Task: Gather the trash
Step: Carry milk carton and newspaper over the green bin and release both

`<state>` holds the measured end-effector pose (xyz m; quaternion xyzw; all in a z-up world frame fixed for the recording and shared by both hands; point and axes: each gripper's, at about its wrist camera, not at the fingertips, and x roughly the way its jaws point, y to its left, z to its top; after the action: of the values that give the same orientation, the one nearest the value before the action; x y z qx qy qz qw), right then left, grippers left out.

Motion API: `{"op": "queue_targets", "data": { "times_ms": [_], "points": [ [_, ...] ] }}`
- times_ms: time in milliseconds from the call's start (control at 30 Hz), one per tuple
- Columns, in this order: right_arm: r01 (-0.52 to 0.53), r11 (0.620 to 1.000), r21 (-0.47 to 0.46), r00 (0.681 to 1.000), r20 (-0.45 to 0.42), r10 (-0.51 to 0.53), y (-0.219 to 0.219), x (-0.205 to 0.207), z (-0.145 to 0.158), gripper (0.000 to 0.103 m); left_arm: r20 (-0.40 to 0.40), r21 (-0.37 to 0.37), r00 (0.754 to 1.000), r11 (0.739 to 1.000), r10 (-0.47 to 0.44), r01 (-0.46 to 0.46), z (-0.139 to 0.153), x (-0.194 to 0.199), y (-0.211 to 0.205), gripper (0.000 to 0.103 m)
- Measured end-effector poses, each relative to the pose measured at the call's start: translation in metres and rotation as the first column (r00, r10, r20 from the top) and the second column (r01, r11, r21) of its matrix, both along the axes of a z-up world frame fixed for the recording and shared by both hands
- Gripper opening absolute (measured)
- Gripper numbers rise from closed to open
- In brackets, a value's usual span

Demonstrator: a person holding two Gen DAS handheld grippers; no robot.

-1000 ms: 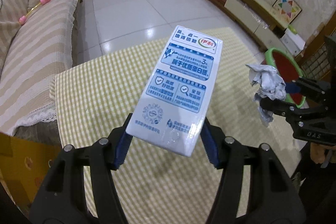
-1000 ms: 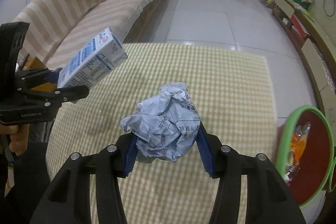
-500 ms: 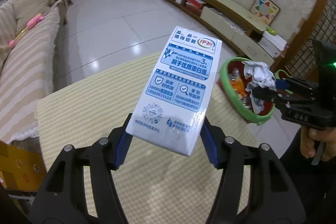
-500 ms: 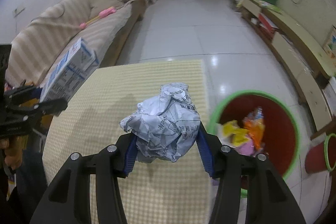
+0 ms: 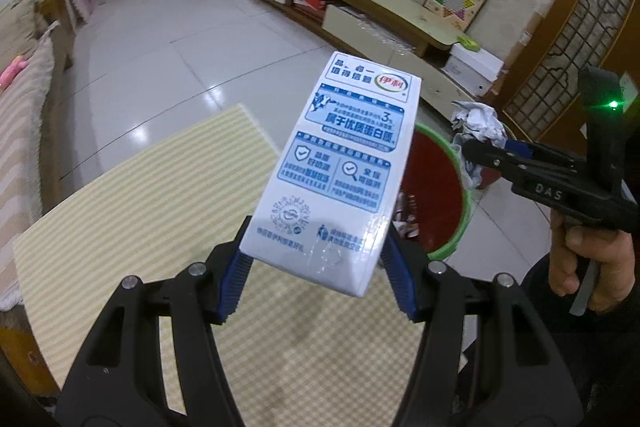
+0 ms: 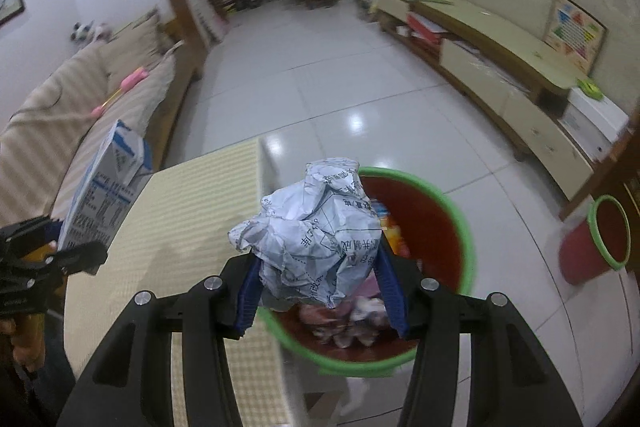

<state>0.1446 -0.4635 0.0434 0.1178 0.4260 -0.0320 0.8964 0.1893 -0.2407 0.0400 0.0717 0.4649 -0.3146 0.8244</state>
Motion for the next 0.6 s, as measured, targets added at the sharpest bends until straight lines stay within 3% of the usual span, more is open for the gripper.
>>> {"op": "queue_targets", "data": {
  "times_ms": [267, 367, 600],
  "points": [
    [0.111, 0.992, 0.055, 0.994, -0.023, -0.11, -0.039, 0.001, -0.019, 0.049, -0.051, -0.05, 0.998, 0.998, -0.026, 0.023, -0.008, 0.009, -0.047, 0.058],
    [0.131, 0.991, 0.034, 0.991, -0.021, -0.131, -0.044, 0.003, -0.02, 0.049, -0.082, -0.071, 0.996, 0.997, -0.039, 0.033, -0.013, 0.012, -0.06, 0.058],
    [0.145, 0.989, 0.035, 0.989, -0.027, -0.144, -0.049, 0.005, -0.024, 0.049, -0.099, -0.061, 0.993, 0.997, -0.061, 0.055, -0.023, 0.018, -0.091, 0.058]
  ]
}}
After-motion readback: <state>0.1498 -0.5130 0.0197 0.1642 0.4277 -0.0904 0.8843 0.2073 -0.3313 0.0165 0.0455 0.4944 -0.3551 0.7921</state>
